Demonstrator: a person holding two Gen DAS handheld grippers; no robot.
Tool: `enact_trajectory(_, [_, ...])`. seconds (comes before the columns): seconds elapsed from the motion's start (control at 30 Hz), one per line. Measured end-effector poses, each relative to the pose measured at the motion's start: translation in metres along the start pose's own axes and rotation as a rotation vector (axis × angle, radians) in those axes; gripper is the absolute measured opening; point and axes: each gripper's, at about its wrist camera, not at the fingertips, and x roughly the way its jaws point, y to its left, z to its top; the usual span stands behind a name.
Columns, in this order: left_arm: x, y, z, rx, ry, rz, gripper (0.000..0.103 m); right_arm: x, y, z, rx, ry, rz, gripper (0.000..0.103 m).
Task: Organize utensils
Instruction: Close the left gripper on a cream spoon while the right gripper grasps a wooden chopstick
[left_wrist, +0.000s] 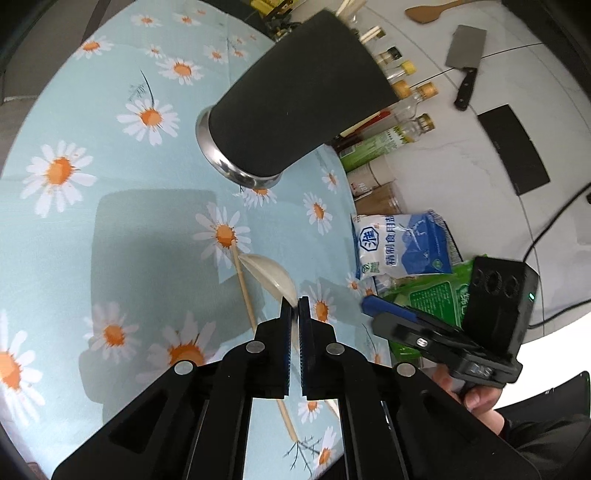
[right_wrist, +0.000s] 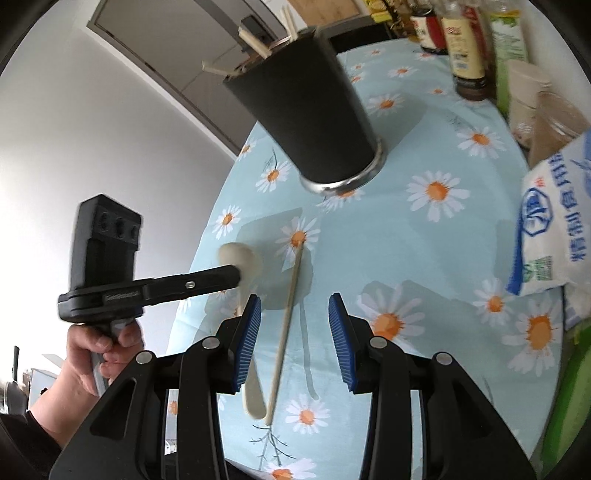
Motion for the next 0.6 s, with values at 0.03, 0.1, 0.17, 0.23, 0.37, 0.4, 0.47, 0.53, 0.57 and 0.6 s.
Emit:
enact_trajectory(0.03, [-0.004,0.000,-0.002,0.003,-0.005,0.001,0.002,0.005,0.002,0.001,0.003,0.015,-0.010,0.039])
enact_trajectory(0.1, [-0.016,0.001,-0.006,0.014,-0.018,0.005,0.002,0.015,0.007,0.005,0.016,0.053,-0.028,0.039])
enact_trajectory(0.17, [-0.025,0.001,-0.010,0.032,-0.029,0.021,0.002,0.029,0.012,0.010,0.030,0.109,-0.049,0.039])
enact_trajectory(0.23, [-0.033,0.002,-0.014,0.048,-0.038,0.033,0.002,0.041,0.017,0.014,0.037,0.152,-0.074,0.039])
enact_trajectory(0.37, [-0.049,0.004,-0.020,0.081,-0.052,0.060,0.002,0.061,0.029,0.021,0.033,0.231,-0.133,0.039])
enact_trajectory(0.4, [-0.052,0.005,-0.021,0.092,-0.056,0.069,0.002,0.066,0.032,0.023,0.028,0.251,-0.161,0.038])
enact_trajectory(0.47, [-0.060,0.007,-0.023,0.107,-0.065,0.077,0.002,0.081,0.035,0.025,0.037,0.308,-0.220,0.033])
enact_trajectory(0.53, [-0.066,0.008,-0.025,0.118,-0.071,0.079,0.002,0.091,0.035,0.026,0.064,0.348,-0.253,0.028])
enact_trajectory(0.57, [-0.070,0.009,-0.026,0.128,-0.076,0.087,0.002,0.096,0.038,0.026,0.058,0.358,-0.282,0.026])
enact_trajectory(0.6, [-0.073,0.009,-0.027,0.138,-0.080,0.094,0.002,0.099,0.041,0.027,0.043,0.362,-0.311,0.025])
